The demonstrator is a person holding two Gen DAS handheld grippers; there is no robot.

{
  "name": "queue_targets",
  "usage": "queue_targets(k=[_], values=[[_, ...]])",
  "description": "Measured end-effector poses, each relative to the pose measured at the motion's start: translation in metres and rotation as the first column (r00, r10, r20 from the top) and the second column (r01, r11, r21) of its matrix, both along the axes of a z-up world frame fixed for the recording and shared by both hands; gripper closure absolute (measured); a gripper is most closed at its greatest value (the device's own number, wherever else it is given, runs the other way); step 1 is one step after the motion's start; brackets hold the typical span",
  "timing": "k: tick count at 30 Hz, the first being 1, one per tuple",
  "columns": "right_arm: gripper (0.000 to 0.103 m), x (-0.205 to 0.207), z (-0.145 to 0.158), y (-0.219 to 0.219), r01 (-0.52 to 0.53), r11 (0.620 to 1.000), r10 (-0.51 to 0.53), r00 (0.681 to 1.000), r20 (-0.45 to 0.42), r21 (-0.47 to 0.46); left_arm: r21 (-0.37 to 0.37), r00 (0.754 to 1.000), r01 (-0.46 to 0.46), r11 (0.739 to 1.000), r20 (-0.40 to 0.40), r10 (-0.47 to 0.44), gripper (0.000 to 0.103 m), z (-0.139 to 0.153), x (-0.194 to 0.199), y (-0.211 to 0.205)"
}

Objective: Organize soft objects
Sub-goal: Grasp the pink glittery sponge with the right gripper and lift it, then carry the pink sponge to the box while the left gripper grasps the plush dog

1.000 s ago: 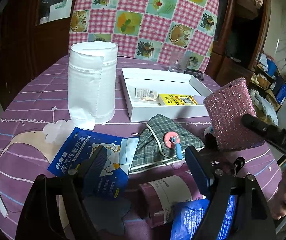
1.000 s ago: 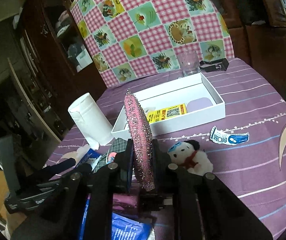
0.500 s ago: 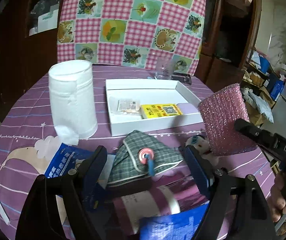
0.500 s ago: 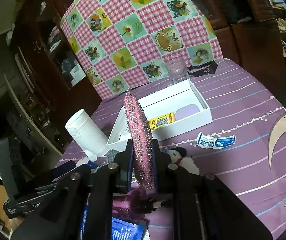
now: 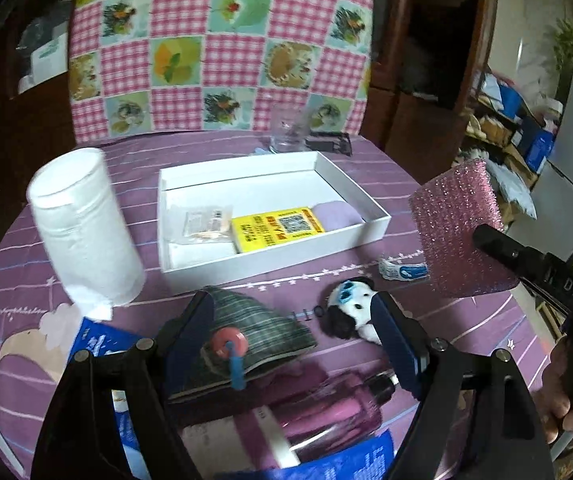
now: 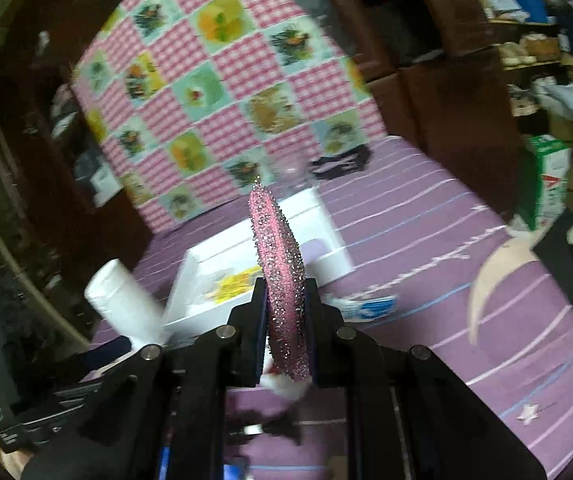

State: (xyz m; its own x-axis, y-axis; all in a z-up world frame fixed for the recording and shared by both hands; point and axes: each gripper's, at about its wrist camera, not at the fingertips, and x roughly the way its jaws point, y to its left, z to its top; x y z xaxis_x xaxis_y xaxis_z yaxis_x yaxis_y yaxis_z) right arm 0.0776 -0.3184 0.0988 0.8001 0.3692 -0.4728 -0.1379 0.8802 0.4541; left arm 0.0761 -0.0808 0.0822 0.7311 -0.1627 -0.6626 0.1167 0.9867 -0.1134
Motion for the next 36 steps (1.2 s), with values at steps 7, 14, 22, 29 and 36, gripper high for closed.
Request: queue_targets(k=[7,14,22,29,36], values=[[0.085,0.006,-0.003,-0.012,0.037,0.999,-0.036,0.998,-0.043,0.021,-0.051,0.994,0.071,0.996,-0.085,-0.075,0.022,-0.013,0.027,-0.020],[0.085,0.008,-0.002,-0.017,0.054,0.998,-0.053,0.998,-0.046,0.029,0.005,0.983,0.120,0.993,-0.137,-0.118,0.022,-0.031,0.044,-0.044],[0.085,0.009,-0.003,-0.020,0.062,0.998,-0.061,0.997,-0.057,0.028,0.019,0.966,0.173,0.985,-0.199,-0.166,0.023,-0.046,0.054,-0.058],[0.085,0.009,-0.003,-0.023,0.065,0.997,-0.062,0.996,-0.067,0.046,-0.009,0.950,0.169,0.986,-0.265,-0.165,0.022,-0.057,0.061,-0.059],[0.085,0.007,-0.004,-0.017,0.060,0.998,-0.059,0.997,-0.059,0.016,-0.011,0.952,0.136,0.991,-0.275,-0.133,0.027,-0.059,0.061,-0.057]])
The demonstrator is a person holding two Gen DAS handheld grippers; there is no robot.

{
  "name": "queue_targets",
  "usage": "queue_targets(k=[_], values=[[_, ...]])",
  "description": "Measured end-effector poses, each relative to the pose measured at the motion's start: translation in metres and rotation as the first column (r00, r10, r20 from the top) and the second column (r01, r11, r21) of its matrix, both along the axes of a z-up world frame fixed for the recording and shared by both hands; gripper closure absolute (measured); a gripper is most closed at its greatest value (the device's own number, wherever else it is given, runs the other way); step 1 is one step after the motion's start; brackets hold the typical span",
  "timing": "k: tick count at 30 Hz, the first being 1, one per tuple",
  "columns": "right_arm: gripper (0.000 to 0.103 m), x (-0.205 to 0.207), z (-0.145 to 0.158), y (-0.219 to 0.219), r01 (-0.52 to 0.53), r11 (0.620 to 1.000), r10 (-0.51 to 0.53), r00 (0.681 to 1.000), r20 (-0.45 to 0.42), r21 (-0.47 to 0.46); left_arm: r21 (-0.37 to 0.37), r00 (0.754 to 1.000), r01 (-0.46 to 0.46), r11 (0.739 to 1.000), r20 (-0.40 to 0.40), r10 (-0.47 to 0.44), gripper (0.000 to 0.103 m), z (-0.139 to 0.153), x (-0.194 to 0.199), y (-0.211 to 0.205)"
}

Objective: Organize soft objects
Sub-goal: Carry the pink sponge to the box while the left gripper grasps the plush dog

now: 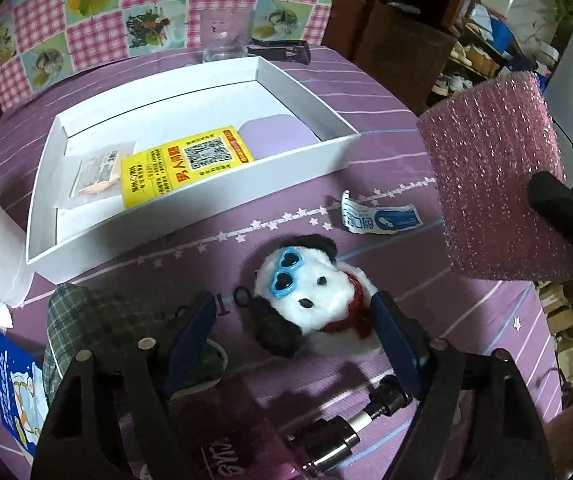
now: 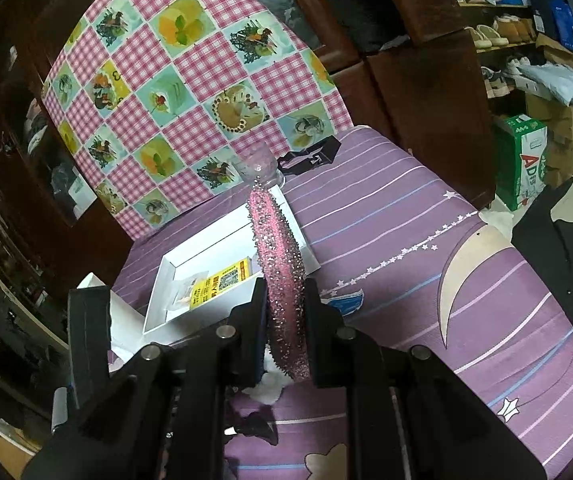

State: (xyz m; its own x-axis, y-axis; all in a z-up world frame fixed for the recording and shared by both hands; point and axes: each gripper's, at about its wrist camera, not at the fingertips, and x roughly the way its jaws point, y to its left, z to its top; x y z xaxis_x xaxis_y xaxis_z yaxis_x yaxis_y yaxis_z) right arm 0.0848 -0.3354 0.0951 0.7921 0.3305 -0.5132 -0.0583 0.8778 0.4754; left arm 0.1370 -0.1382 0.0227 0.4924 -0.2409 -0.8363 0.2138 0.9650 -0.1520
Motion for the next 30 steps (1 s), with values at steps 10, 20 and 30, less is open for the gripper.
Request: queue_targets(k=[10,20,30], values=[[0.085,0.001,-0.003,0.000,0.003,1.000,-0.003,1.000,-0.012,-0.002,-0.013,0.999,0.034,0.999,0.015,-0.034,0.048,-0.001,-0.005,-0.008],[0.085,0.003,-0.005,0.003,0.003,1.000,-0.003,1.000,-0.021,-0.022,-0.018,0.999,0.037,0.999,0.022,-0.037,0.061,-0.003,-0.007,-0.011],[0.085,0.005,-0.008,0.008,0.008,0.999,-0.009,1.000,-0.017,-0.051,-0.013,0.997,0.049,0.999,0.068,-0.048,0.079,0.005,-0.014,-0.011]])
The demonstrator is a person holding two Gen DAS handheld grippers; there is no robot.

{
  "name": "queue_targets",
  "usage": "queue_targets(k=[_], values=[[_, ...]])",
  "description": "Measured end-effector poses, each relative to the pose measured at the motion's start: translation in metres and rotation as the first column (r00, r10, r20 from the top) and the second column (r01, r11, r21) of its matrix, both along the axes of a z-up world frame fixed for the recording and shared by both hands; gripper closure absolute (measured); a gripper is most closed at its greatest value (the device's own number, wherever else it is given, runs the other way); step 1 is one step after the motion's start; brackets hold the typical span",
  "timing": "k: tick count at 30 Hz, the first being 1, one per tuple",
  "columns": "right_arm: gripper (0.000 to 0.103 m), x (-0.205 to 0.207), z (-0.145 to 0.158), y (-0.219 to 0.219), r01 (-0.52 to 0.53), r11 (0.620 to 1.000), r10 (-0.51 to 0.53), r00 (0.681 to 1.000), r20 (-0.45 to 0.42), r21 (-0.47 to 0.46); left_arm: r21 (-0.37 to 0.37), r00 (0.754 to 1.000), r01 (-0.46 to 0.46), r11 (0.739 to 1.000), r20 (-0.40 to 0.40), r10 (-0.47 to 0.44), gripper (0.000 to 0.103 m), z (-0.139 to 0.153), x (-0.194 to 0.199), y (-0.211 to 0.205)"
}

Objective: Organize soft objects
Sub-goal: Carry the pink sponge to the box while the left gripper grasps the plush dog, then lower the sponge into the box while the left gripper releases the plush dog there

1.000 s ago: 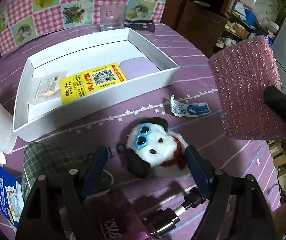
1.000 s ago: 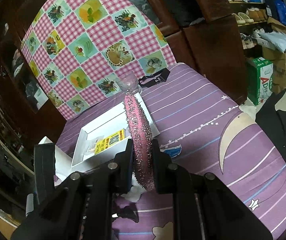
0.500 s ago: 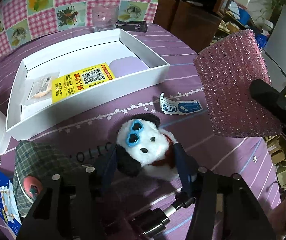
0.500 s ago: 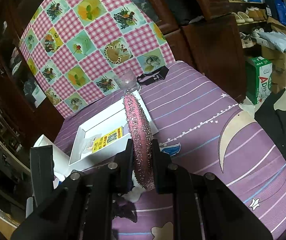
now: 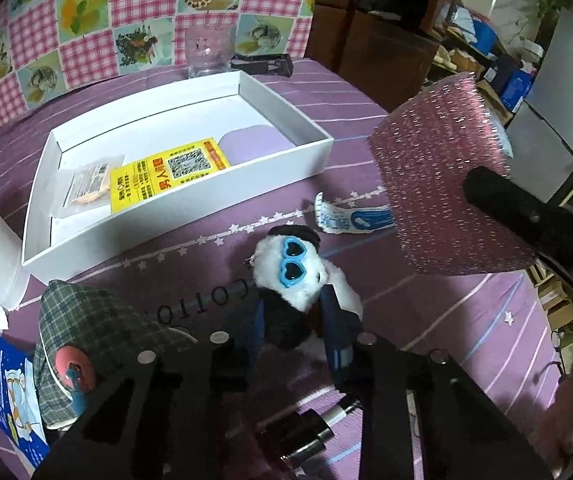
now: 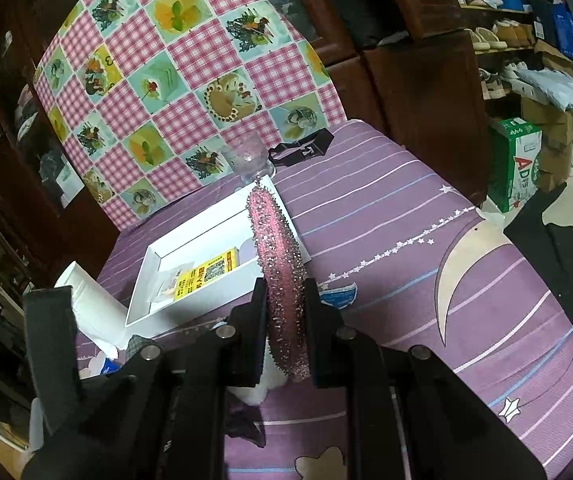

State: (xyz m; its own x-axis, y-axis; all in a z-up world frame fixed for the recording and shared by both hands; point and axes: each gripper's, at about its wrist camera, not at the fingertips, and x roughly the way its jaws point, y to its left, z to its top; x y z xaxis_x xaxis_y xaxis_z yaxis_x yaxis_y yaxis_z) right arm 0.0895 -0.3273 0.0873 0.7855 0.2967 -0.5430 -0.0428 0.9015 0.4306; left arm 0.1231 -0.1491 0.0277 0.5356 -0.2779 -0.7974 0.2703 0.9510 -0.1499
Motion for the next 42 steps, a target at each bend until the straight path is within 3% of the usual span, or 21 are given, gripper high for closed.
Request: queue_targets(k=[12,21,28,31,34,42], values=[[0.085,-0.001,0.007,0.009,-0.030,0.999,0.030,0.999,0.034,-0.012,-0.087,0.997,-0.017,0.996,0.068,0.023,0.081,0.029,-0.004,0.017],[0.085,0.005,0.038,0.027,-0.047,0.999,0.049,0.994,0.101,-0.026,-0.191,0.988,-0.089,0.978,0.105,0.110,0.081,0.057,0.001,0.060],[0.085,0.048,0.056,0.044,-0.114,0.991,0.112,0.993,0.035,0.065,-0.203,0.963,-0.184,0.962,0.160,0.218,0.081,0.074,0.006,0.096],[0.085,0.064,0.063,0.059,-0.140,0.987,0.140,0.990,0.017,0.074,-0.171,0.941,-0.244,0.955,0.197,0.276,0.080,0.076,0.008,0.108],[0.085,0.071,0.070,0.070,-0.157,0.984,0.155,0.987,0.036,0.088,-0.168,0.926,-0.287,0.943,0.204,0.318,0.080,0.076,0.012,0.122],[0.085,0.112,0.075,0.070,-0.201,0.946,0.195,0.980,0.052,0.255,-0.199,0.906,-0.336,0.921,0.199,0.373,0.080,0.071,0.017,0.142]])
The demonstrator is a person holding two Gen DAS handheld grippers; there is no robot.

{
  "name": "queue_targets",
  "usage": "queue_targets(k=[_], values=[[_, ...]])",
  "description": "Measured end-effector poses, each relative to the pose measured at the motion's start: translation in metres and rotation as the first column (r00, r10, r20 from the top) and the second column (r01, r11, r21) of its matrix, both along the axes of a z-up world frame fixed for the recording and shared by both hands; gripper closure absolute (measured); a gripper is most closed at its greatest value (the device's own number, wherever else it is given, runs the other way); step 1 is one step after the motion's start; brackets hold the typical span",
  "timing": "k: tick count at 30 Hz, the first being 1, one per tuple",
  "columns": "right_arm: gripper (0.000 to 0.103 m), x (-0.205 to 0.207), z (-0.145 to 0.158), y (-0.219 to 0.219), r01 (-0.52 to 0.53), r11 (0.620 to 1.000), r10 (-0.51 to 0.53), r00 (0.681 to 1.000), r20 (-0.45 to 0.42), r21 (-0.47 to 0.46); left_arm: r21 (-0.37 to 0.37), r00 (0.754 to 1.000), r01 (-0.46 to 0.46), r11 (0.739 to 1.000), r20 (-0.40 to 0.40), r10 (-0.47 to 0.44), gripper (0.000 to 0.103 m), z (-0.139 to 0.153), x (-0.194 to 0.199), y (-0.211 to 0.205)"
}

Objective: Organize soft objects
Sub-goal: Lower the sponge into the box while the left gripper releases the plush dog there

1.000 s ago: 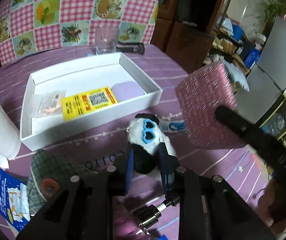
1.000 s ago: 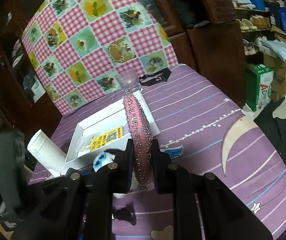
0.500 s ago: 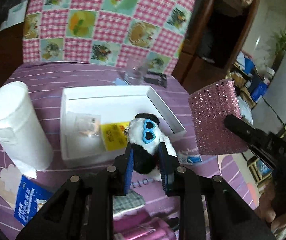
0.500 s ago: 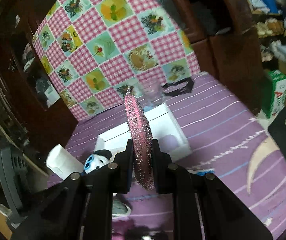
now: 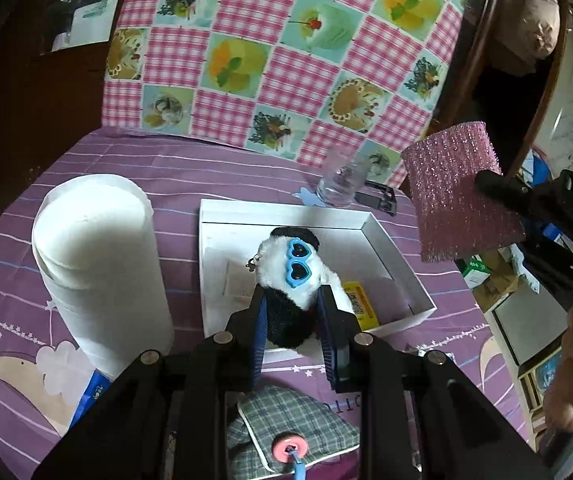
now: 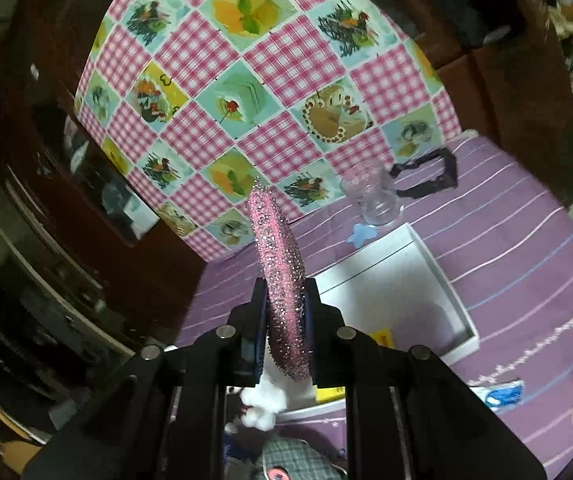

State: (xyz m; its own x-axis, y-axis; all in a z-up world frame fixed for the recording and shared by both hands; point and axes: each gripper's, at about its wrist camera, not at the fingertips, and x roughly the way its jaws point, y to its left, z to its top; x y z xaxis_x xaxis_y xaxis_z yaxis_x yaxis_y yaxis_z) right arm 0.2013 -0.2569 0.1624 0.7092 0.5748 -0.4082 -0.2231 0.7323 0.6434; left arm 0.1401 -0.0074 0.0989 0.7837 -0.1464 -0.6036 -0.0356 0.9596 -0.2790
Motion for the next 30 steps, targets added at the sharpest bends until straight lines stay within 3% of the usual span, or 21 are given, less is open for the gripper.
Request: queue_targets(k=[3,9,14,22,24,27,30], values=[[0.085,0.008,-0.015,-0.010,-0.017,0.997,0.017,1.000,0.004,0.072,0.027,1.000,-0.016,1.000,0.008,0.015,0.080,-0.002,0.002,-0.001],[0.085,0.030,-0.047,-0.013,-0.030,0.995,0.039,0.995,-0.097,0.097,0.089,0.998,-0.053,0.995,-0.023,0.055,0.080,-0.020,0.012,-0.012],[0.085,0.033,-0.053,-0.004,-0.037,0.997,0.044,0.993,-0.106,0.066,0.128,0.995,-0.081,0.988,-0.040,0.087,0.080,-0.026,0.018,-0.018],[0.085,0.040,-0.070,0.006,-0.068,0.992,0.083,0.985,-0.151,0.104,0.166,0.994,-0.088,0.982,-0.047,0.097,0.080,-0.016,0.036,-0.024],[0.085,0.042,-0.076,0.006,-0.069,0.992,0.086,0.984,-0.159,0.110,0.152,0.994,-0.093,0.984,-0.048,0.101,0.080,-0.015,0.040,-0.019],[0.085,0.046,-0.086,0.010,-0.073,0.991,0.093,0.979,-0.179,0.115,0.065,0.992,-0.098,0.993,-0.072,0.103,0.080,-0.025,0.044,-0.004],[0.085,0.047,-0.092,0.017,-0.083,0.992,0.101,0.977,-0.187,0.098,-0.002,0.979,-0.108,0.994,-0.177,0.106,0.080,-0.042,0.054,0.009]])
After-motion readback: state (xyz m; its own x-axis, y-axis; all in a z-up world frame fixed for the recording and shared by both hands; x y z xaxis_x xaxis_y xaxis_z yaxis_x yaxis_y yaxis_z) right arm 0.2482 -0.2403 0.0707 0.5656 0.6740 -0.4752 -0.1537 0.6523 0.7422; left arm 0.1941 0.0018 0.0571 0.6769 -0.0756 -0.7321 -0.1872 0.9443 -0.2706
